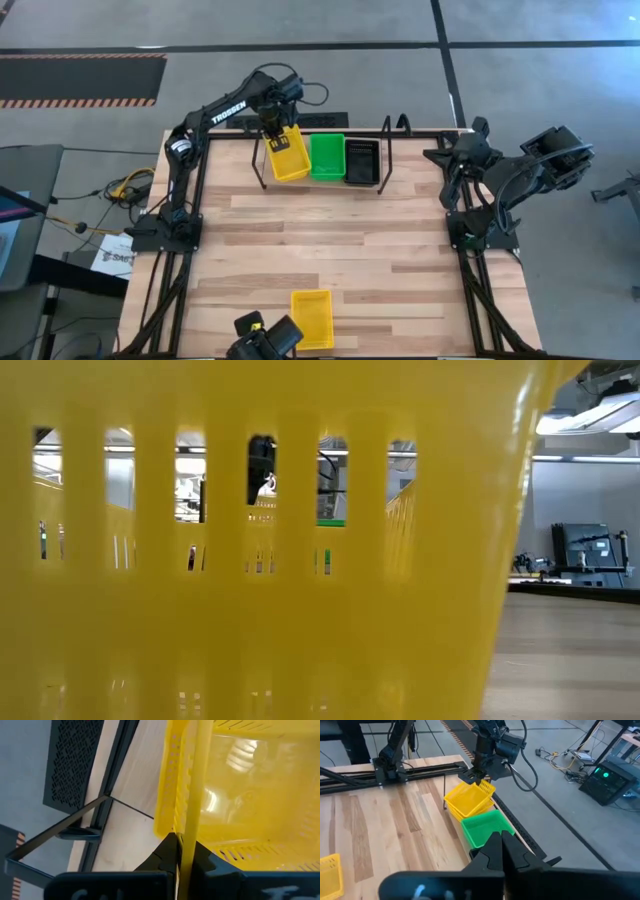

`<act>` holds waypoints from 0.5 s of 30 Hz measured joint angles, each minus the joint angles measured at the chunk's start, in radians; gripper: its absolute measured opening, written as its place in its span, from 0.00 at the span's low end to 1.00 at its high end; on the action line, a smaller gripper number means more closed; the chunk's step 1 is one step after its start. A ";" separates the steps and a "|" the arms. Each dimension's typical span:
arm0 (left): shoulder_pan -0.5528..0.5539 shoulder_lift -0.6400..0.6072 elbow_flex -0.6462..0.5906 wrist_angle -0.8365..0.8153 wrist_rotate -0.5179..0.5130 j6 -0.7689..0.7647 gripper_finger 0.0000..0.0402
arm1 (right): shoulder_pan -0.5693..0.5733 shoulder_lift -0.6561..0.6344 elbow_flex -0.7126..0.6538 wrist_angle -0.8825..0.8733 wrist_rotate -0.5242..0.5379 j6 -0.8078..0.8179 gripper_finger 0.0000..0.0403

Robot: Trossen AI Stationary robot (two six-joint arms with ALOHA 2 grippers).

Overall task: Stack baskets on shelf by color
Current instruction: Stack the left yellow basket on top of the other yellow basket on the shelf

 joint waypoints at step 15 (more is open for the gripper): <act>-0.006 0.000 0.000 0.009 0.006 -0.006 0.01 | 0.000 0.000 0.000 0.000 -0.026 -0.019 0.00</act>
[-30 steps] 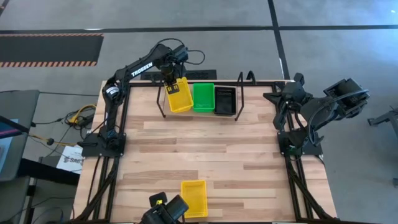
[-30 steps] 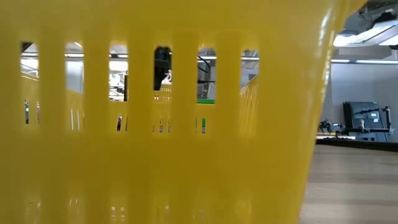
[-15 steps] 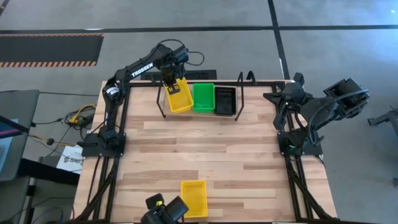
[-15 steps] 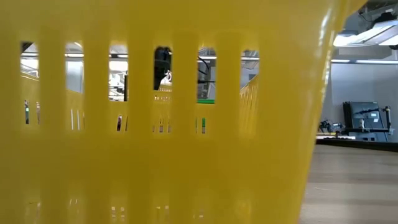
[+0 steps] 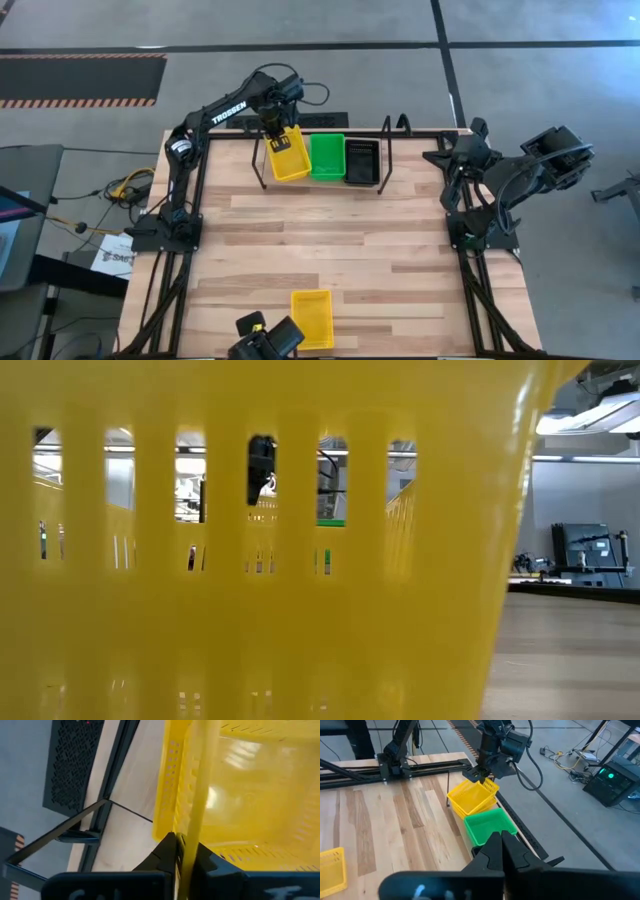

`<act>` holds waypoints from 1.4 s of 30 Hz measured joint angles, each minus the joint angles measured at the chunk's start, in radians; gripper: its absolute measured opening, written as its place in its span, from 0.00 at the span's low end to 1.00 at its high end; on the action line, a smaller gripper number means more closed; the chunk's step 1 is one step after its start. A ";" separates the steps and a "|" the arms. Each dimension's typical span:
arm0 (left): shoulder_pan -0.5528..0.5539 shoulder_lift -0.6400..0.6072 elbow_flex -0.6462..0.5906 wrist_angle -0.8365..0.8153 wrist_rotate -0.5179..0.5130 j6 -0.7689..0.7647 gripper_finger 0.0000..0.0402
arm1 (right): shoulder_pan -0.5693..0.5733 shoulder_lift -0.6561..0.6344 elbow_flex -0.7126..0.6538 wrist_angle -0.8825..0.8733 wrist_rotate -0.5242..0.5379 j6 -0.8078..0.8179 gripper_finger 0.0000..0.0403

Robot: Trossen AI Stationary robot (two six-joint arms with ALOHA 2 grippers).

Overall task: Stack baskets on shelf by color
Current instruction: Stack the left yellow basket on top of the other yellow basket on the shelf, then stack the yellow basket on top of the other yellow stacked baskets on the shelf

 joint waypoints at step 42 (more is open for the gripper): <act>-0.319 -0.126 0.307 -0.103 -0.077 -0.359 0.22 | 0.002 -0.015 0.000 -0.083 -0.021 -0.064 0.00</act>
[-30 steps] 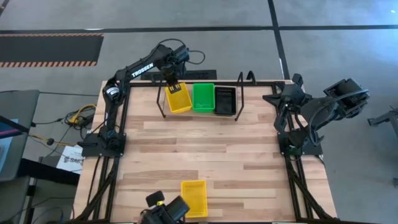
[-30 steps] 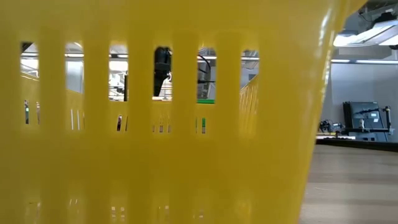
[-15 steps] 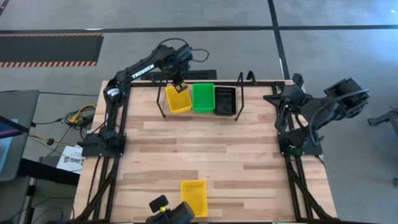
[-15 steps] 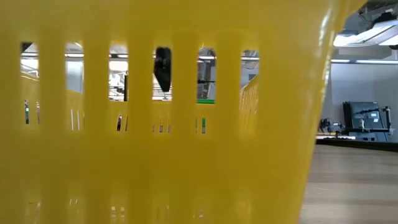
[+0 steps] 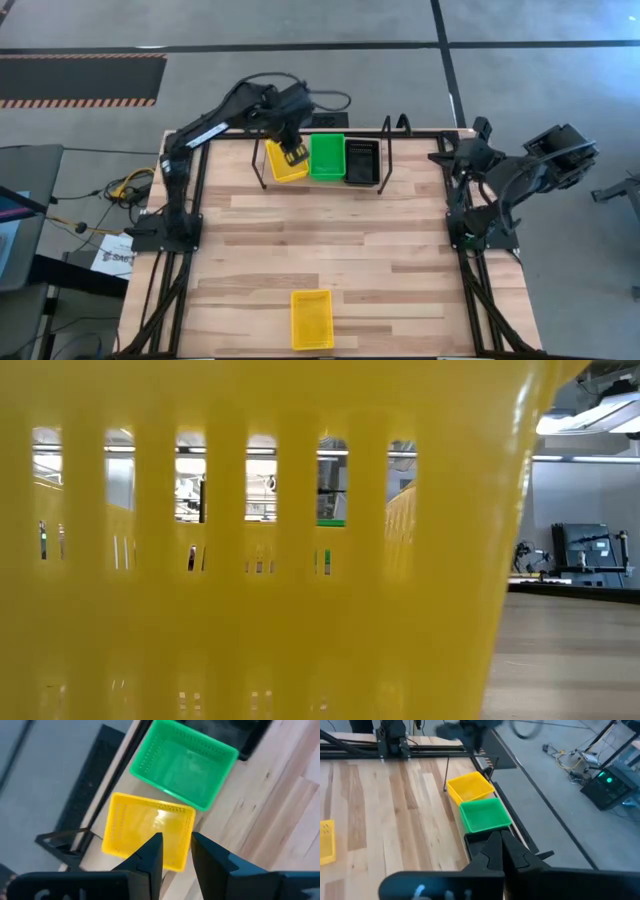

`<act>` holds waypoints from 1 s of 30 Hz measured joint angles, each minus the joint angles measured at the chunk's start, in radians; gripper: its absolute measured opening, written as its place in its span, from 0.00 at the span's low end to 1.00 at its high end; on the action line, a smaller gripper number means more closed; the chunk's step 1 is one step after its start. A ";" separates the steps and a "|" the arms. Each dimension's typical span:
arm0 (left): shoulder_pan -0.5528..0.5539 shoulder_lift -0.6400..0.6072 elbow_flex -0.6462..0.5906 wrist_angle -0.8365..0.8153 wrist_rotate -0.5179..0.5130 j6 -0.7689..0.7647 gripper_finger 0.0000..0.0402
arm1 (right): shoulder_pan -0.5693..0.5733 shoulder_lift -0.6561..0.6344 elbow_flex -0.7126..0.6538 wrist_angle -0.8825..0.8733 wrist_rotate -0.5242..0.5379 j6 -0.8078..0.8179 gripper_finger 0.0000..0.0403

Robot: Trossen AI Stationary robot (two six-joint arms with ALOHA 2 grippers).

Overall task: Stack baskets on shelf by color
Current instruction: Stack the yellow basket on top of the other yellow stacked baskets on the shelf

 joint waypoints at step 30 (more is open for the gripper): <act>-0.588 -0.435 -0.800 0.414 0.046 -0.690 0.22 | 0.078 -0.142 0.000 0.000 -0.020 0.041 0.00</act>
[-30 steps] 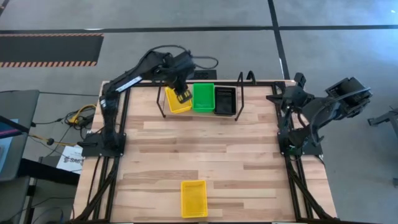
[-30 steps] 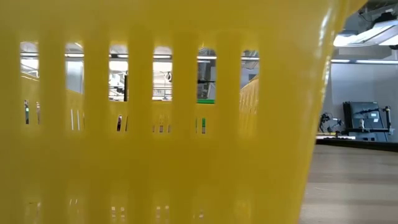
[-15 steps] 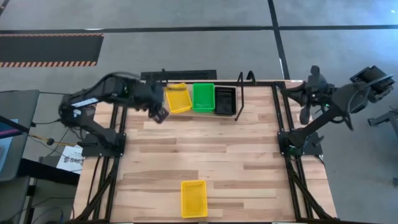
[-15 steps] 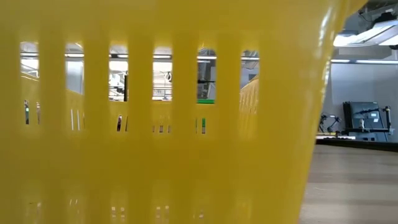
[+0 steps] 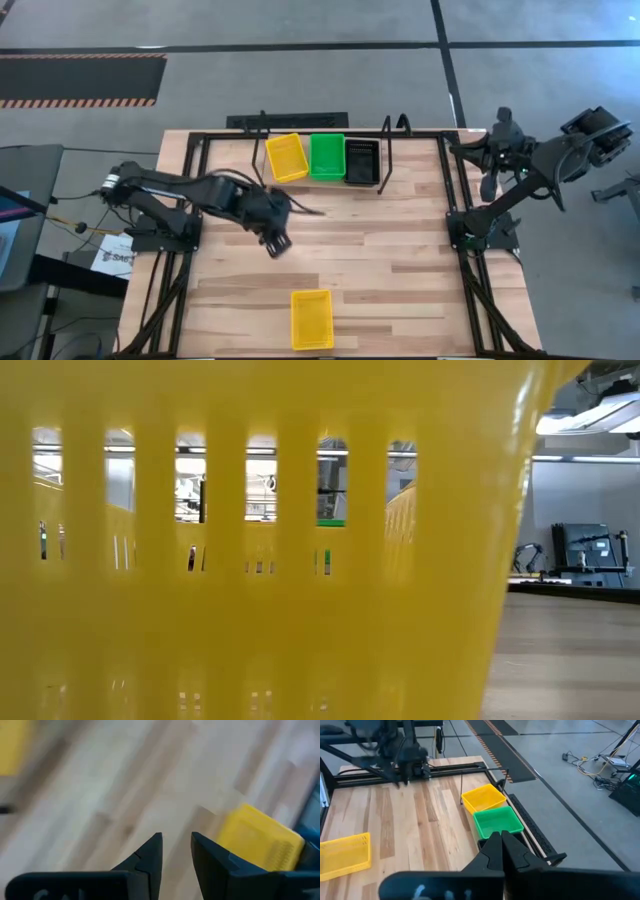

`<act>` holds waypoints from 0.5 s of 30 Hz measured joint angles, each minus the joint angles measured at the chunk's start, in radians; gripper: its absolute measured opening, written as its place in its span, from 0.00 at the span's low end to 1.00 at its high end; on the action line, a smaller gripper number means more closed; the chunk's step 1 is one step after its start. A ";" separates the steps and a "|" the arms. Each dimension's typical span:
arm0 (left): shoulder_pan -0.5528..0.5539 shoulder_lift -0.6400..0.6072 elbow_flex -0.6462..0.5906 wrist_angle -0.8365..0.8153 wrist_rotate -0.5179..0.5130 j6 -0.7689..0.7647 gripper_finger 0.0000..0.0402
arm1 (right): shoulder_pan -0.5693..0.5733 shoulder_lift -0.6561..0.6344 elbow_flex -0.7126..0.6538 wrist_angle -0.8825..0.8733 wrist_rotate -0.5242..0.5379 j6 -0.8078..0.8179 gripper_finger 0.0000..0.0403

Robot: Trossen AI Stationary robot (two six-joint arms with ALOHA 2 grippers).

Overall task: Stack baskets on shelf by color
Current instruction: Stack the yellow basket on top of the other yellow stacked baskets on the shelf

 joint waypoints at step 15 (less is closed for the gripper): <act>-0.049 0.289 -0.016 0.076 0.287 0.148 0.22 | 0.000 0.027 -0.001 0.001 -0.011 0.007 0.00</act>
